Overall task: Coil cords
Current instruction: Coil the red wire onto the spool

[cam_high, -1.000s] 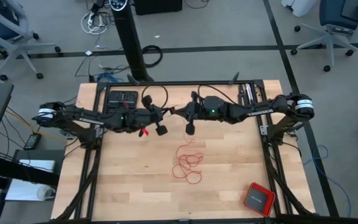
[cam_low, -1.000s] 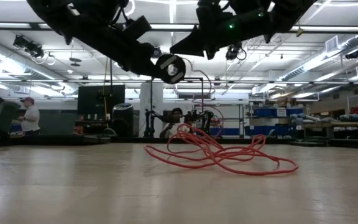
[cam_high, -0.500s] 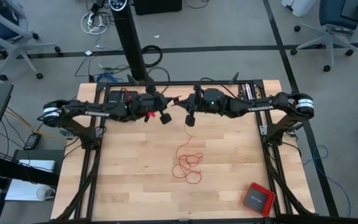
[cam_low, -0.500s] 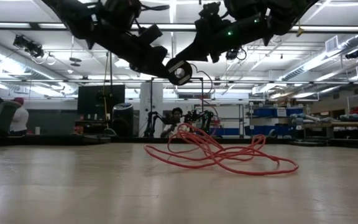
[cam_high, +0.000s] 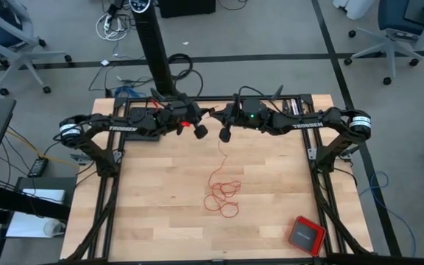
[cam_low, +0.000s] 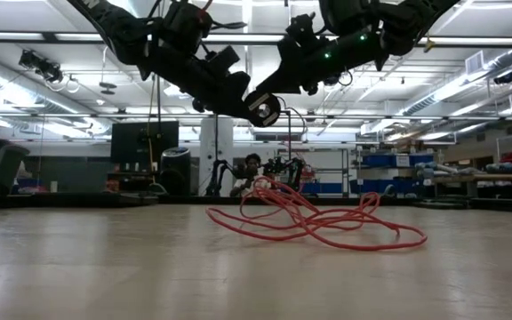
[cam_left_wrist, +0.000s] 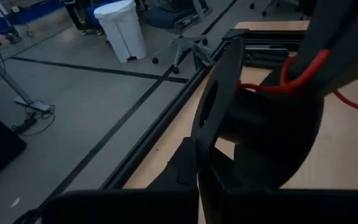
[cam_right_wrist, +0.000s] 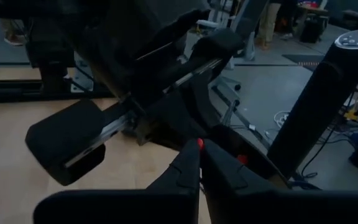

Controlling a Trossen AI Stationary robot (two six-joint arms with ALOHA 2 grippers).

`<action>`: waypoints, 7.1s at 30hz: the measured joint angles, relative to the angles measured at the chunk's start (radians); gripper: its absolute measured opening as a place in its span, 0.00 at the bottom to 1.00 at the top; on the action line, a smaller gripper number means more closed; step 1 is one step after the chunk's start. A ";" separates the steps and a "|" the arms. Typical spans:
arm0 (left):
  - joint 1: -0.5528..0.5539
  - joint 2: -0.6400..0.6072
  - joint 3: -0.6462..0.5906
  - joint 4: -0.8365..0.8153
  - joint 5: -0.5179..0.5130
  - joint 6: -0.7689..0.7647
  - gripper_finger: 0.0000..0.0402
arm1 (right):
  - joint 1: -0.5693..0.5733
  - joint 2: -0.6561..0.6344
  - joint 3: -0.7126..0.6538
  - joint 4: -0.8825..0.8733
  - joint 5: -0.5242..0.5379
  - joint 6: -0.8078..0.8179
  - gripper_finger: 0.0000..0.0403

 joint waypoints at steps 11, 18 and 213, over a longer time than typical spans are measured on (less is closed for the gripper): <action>0.006 -0.006 0.000 -0.022 0.023 0.027 0.00 | -0.017 -0.084 0.000 -0.174 0.002 0.006 0.17; 0.021 -0.043 0.004 -0.007 -0.029 0.027 0.00 | 0.000 -0.185 -0.002 -0.279 -0.189 0.070 0.22; -0.015 -0.136 0.454 -0.930 0.094 0.068 0.00 | -0.205 -0.219 -0.207 0.144 -0.644 0.051 0.00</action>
